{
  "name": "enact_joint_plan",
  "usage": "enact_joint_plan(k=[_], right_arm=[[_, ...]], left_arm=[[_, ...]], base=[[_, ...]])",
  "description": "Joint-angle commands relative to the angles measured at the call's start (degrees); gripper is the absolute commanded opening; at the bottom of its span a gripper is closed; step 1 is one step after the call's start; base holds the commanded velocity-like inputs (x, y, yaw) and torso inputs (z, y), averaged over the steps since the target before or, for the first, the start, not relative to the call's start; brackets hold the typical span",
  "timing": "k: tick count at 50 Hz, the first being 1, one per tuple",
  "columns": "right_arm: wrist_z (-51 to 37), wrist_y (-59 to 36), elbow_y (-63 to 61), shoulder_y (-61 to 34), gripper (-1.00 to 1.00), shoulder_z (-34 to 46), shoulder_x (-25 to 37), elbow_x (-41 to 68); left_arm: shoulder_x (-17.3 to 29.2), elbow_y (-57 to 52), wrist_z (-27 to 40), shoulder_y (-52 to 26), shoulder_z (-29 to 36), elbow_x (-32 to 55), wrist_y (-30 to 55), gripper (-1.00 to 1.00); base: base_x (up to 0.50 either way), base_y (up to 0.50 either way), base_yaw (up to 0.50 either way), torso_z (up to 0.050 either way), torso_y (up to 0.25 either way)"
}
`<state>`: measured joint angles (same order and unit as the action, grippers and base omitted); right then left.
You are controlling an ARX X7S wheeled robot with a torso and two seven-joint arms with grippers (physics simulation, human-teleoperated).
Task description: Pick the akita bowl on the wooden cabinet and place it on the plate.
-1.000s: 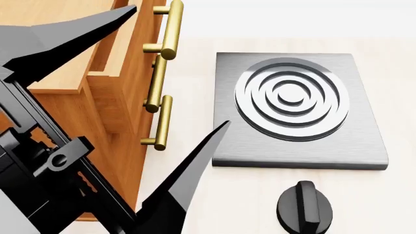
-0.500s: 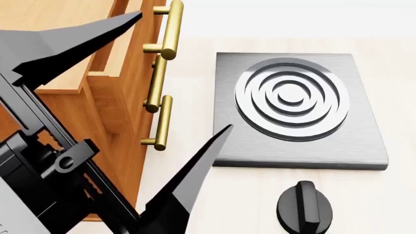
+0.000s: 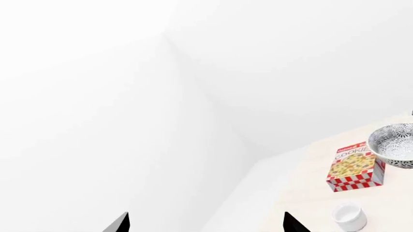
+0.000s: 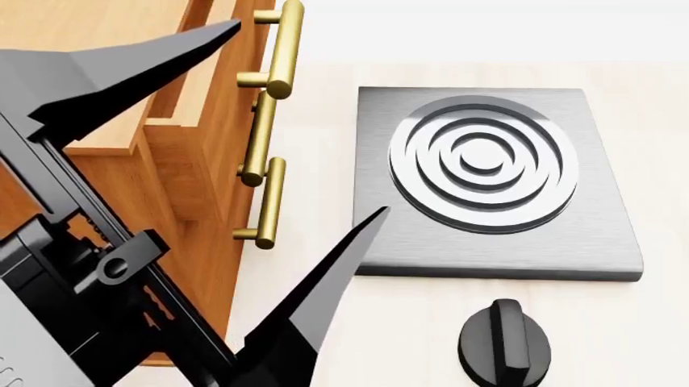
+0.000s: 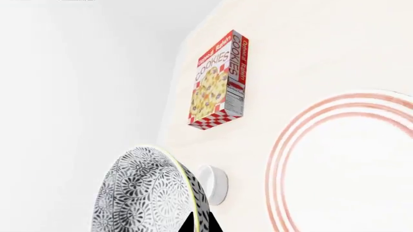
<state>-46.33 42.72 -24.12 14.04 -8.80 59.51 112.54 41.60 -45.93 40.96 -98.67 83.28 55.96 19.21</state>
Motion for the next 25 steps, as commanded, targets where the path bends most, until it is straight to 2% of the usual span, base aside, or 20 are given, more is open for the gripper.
enact_joint_plan(k=[1, 25], right_arm=[[2.93, -0.73, 2.17, 0.11, -1.00, -1.27, -3.02, -1.80], [5.79, -3.95, 7.99, -0.50, -1.00, -0.59, -6.68, -0.57]], left_arm=[[-0.94, 0.12, -1.88, 0.67, -1.27, -0.71, -0.23, 1.00], [-1.00, 0.11, -1.83, 1.34, -1.37, -1.12, -0.25, 1.00]], base=[[0.00, 0.00, 0.00, 0.000, 0.000], [0.00, 0.00, 0.00, 0.000, 0.000]])
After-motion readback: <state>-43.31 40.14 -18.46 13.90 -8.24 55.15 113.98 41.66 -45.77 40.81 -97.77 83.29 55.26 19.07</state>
